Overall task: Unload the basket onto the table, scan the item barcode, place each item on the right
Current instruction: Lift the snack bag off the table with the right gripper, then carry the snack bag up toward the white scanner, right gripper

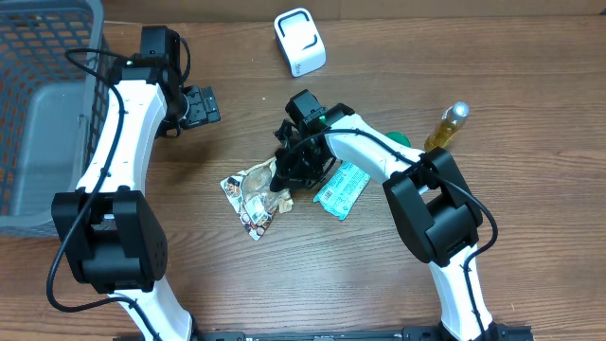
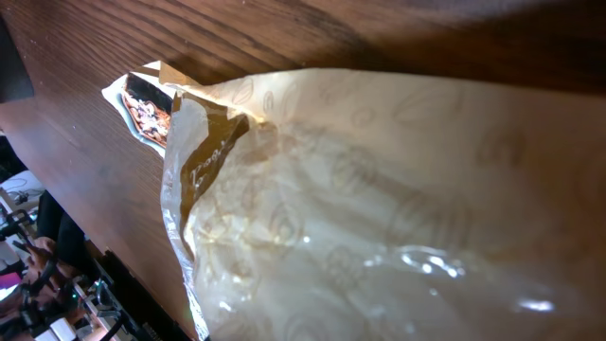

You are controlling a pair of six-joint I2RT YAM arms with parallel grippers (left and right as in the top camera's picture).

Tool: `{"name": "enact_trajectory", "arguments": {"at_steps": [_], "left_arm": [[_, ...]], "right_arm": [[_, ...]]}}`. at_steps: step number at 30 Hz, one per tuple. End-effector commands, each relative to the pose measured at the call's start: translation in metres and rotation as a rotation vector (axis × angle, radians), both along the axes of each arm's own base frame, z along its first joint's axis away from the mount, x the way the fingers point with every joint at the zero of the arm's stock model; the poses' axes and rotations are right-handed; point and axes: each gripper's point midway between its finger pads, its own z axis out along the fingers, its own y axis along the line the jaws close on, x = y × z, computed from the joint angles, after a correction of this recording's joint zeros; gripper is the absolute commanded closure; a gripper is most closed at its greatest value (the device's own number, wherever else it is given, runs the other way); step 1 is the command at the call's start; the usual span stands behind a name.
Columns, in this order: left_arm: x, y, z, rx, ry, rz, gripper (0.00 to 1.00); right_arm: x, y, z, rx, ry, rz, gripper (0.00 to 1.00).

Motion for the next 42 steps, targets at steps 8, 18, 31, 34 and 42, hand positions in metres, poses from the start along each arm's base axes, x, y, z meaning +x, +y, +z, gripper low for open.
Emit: {"name": "enact_trajectory", "arguments": {"at_steps": [8,18,31,34,42], "left_arm": [[0.004,0.001,0.003,0.014,-0.013,-0.006,0.01],[0.004,0.001,0.004,0.014,-0.013,-0.006,0.01],[0.004,0.001,0.003,0.014,-0.013,-0.006,0.01],[0.004,0.001,0.004,0.014,-0.013,-0.006,0.0],[0.004,0.001,0.004,0.014,-0.013,-0.006,0.0]], "right_arm": [[-0.001,-0.006,-0.011,-0.03,0.007,-0.003,0.92],[0.029,0.002,0.046,0.122,-0.061,-0.026,0.96],[0.05,-0.007,0.182,0.252,-0.507,0.088,0.96],[0.049,-0.012,0.214,0.272,-0.643,0.14,0.96],[0.051,-0.021,0.261,0.275,-0.8,0.111,0.96]]}}
